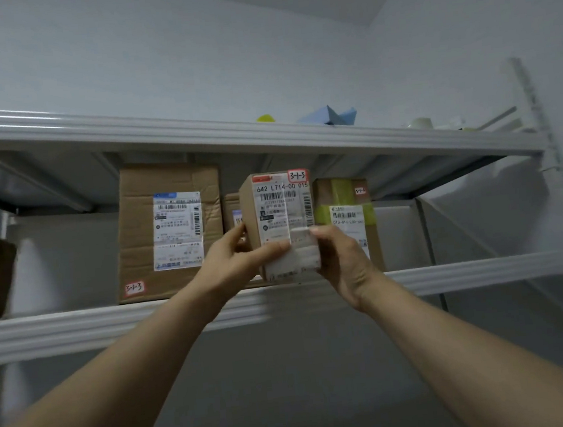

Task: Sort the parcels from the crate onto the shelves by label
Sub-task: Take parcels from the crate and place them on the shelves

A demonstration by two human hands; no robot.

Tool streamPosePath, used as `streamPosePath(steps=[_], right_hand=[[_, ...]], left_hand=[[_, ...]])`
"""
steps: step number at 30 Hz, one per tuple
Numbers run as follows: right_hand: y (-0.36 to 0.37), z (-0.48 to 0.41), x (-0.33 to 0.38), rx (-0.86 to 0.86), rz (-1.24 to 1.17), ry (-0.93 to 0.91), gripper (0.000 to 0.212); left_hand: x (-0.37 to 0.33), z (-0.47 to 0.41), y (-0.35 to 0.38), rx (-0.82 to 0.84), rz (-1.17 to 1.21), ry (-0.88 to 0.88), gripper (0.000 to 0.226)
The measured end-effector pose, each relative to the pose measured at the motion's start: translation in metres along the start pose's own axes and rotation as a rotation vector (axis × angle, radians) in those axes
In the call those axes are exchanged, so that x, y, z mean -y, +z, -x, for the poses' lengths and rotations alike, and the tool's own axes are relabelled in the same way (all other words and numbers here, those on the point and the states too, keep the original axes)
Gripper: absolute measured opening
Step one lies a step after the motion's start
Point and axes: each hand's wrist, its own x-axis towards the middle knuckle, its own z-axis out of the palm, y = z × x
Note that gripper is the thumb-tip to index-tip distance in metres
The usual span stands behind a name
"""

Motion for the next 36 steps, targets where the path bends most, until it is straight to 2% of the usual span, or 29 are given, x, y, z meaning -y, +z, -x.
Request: streamPosePath(steps=[2, 4, 5, 6, 9, 10, 12, 15, 17, 20, 24, 27, 31, 36], right_hand=[[-0.027, -0.011, 0.005, -0.196, 0.048, -0.042, 0.030], [-0.055, -0.024, 0.011, -0.460, 0.431, -0.122, 0.027], [-0.069, -0.031, 0.013, -0.571, 0.636, -0.148, 0.035], [-0.082, -0.037, 0.014, -0.625, 0.793, -0.136, 0.052], [-0.099, -0.053, 0.012, -0.537, 1.014, 0.017, 0.117], [-0.099, -0.058, 0.011, -0.495, 1.048, 0.078, 0.132], [-0.098, -0.070, 0.005, -0.448, 1.089, 0.162, 0.144], [-0.095, -0.082, -0.006, -0.439, 1.092, 0.227, 0.144], [-0.094, -0.083, -0.013, -0.410, 1.085, 0.258, 0.148], [-0.095, -0.082, -0.018, -0.425, 1.075, 0.230, 0.148], [-0.103, -0.084, -0.019, -0.422, 0.966, 0.218, 0.138], [-0.117, -0.086, -0.016, -0.440, 1.008, 0.268, 0.136], [-0.140, -0.083, -0.009, -0.466, 1.076, 0.290, 0.128], [-0.145, -0.075, -0.009, -0.403, 1.090, 0.281, 0.122]], left_hand=[[0.001, -0.012, 0.022, -0.080, 0.023, 0.024, 0.048], [0.004, -0.022, 0.037, -0.137, 0.023, 0.035, 0.047], [0.006, -0.026, 0.043, -0.154, 0.015, 0.029, 0.047], [0.008, -0.029, 0.047, -0.162, -0.004, 0.020, 0.047], [0.011, -0.034, 0.057, -0.164, -0.119, 0.007, 0.052], [0.010, -0.036, 0.059, -0.164, -0.152, 0.006, 0.054], [0.009, -0.040, 0.062, -0.164, -0.173, 0.005, 0.051], [0.009, -0.045, 0.063, -0.156, -0.172, 0.007, 0.040], [0.008, -0.047, 0.063, -0.145, -0.170, 0.010, 0.040], [0.003, -0.046, 0.063, -0.116, -0.170, 0.002, 0.049], [0.003, -0.045, 0.069, -0.093, -0.173, -0.017, 0.072], [0.005, -0.047, 0.076, -0.090, -0.128, -0.025, 0.061], [0.012, -0.047, 0.088, -0.070, -0.094, -0.071, 0.062], [0.021, -0.049, 0.101, -0.041, -0.033, -0.126, 0.036]])
